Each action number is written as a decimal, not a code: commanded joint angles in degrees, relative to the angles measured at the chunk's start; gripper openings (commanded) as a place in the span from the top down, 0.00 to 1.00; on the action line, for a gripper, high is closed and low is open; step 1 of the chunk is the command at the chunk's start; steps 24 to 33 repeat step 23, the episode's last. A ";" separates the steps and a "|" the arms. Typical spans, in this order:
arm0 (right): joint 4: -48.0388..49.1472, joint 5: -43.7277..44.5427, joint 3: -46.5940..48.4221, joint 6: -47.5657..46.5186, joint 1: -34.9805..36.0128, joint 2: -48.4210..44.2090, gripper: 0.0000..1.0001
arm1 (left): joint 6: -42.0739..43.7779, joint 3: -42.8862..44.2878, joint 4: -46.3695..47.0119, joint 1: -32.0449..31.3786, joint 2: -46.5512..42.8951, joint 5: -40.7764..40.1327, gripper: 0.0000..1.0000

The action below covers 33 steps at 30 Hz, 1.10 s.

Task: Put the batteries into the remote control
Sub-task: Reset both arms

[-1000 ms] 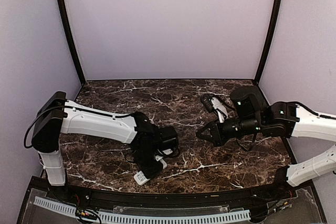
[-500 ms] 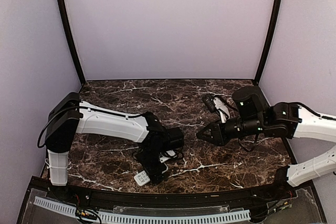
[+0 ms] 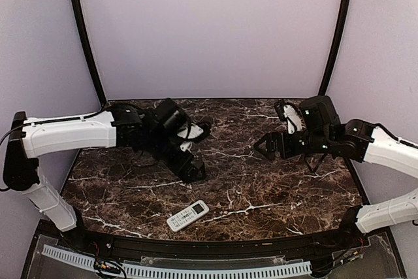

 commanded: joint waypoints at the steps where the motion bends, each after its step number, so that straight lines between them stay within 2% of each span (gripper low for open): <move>1: 4.44 0.87 -3.24 -2.88 -9.29 0.58 0.01 | -4.54 -8.66 13.04 10.82 -10.55 -5.51 0.01; 5: 9.73 -1.99 -8.61 -3.48 -21.46 1.16 0.01 | -7.79 -17.50 19.20 22.11 -22.17 -14.79 0.01; 7: 13.40 -3.96 -11.93 -3.79 -26.88 0.38 0.01 | -8.31 -22.16 21.61 27.32 -27.22 -20.84 0.01; 8: 15.46 -3.62 -13.57 -4.31 -28.86 -0.40 0.01 | -7.83 -25.73 22.71 29.84 -28.91 -26.30 0.01; 12: 23.22 1.44 -20.01 -4.96 -31.44 -3.93 0.01 | -4.40 -37.56 32.88 32.42 -40.02 -43.49 0.01; 14: 25.49 6.80 -21.84 -0.76 -31.49 -4.87 0.01 | -4.07 -42.37 37.32 32.96 -45.42 -47.09 0.01; 18: 25.26 9.50 -23.35 2.64 -31.50 -5.73 0.01 | -2.49 -49.05 45.00 33.19 -52.23 -48.32 0.01; 21: 28.49 4.21 -24.95 -0.05 -31.51 -6.86 0.01 | -3.18 -49.82 44.70 33.19 -52.63 -49.52 0.01; 33: 29.16 3.98 -25.49 -0.25 -31.49 -7.88 0.01 | -2.92 -49.51 44.62 33.19 -51.42 -50.15 0.01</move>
